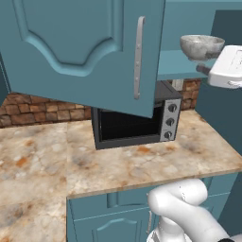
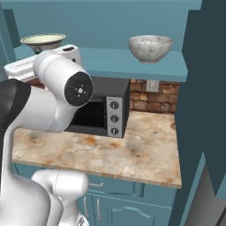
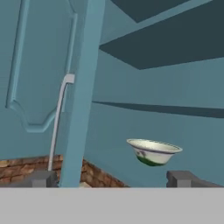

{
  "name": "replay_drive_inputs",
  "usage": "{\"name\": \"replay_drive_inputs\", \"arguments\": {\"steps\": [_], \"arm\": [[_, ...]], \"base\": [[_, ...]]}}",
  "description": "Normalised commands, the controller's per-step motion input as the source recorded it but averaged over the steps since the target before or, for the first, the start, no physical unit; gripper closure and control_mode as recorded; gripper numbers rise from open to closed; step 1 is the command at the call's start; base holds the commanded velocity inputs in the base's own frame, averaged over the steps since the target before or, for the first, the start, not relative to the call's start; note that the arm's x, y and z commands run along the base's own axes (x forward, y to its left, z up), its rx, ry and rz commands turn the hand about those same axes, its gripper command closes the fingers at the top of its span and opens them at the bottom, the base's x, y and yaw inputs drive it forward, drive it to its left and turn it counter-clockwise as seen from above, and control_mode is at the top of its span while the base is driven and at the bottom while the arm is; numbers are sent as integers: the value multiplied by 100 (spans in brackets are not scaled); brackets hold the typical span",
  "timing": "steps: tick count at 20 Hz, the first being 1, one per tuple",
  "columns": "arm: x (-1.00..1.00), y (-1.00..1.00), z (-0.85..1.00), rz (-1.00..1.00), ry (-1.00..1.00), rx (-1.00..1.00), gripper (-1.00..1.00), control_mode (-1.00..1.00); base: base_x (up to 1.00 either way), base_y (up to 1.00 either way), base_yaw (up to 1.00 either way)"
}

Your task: Move the bowls from the cabinet to the plates on the dining table.

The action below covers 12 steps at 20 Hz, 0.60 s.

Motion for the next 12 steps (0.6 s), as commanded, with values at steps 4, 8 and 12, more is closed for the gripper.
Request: {"name": "replay_drive_inputs", "arguments": {"steps": [4, 8, 12], "arm": [[31, -1, -3, 9, 0, 0, -100, -100], [42, 0, -9, 9, 1, 0, -100, -100], [50, 0, -8, 7, 0, 0, -100, -100]], "base": [[0, 0, 0], [0, 0, 0], [0, 0, 0]]}}
